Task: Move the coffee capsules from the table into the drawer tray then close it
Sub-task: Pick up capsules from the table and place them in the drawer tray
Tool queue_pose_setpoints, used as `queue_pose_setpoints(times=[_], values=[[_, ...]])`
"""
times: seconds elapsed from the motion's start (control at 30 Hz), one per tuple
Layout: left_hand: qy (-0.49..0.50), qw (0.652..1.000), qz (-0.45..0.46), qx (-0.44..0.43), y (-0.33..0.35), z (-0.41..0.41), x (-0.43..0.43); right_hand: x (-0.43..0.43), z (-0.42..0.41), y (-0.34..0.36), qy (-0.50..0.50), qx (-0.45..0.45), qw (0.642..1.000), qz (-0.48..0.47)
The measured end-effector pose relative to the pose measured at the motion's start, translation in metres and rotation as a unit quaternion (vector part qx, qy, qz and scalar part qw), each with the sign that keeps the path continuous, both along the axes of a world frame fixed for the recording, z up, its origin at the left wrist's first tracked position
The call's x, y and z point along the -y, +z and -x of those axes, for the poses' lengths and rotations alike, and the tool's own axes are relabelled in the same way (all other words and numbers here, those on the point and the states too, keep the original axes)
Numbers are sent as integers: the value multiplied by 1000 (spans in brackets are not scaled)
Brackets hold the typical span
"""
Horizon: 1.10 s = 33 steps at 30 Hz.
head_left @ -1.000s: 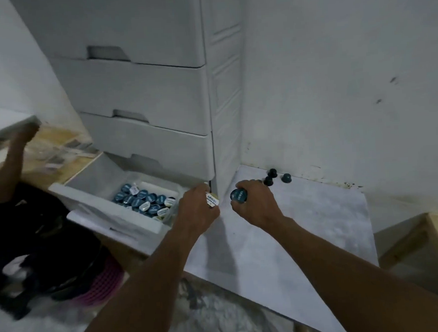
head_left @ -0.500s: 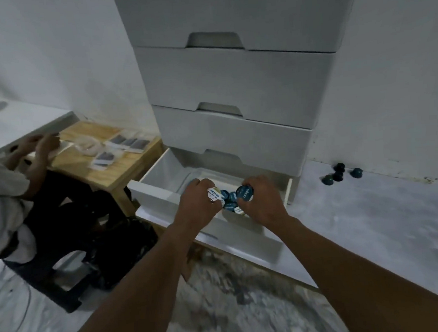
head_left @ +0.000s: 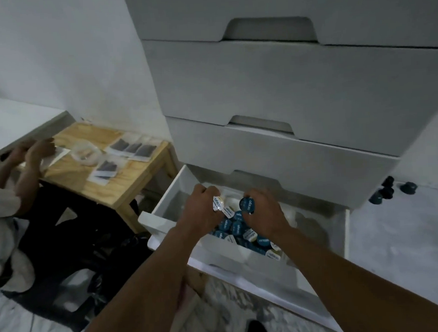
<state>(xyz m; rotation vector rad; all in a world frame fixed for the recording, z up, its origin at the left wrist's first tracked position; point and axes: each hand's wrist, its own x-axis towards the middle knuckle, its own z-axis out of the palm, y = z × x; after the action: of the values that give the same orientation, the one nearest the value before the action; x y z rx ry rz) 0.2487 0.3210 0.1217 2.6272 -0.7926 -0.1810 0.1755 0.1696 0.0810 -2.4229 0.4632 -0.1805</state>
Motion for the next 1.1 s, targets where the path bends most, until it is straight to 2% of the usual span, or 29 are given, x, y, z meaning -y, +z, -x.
queue_pose_setpoints(times=[0.17, 0.57, 0.77, 1.1], values=[[-45, 997, -57, -10, -24, -35, 8, -3, -24, -21, -15, -42, 999, -22], [-168, 984, -50, -18, -59, -91, 25, -19, -61, -38, -126, -58, 990, -8], [-197, 979, -51, -2, -69, -104, 29, -25, -69, -37, -167, -71, 983, -13], [-220, 972, -83, 23, -73, -111, 34, -27, -83, -46, -173, -112, 979, 9]])
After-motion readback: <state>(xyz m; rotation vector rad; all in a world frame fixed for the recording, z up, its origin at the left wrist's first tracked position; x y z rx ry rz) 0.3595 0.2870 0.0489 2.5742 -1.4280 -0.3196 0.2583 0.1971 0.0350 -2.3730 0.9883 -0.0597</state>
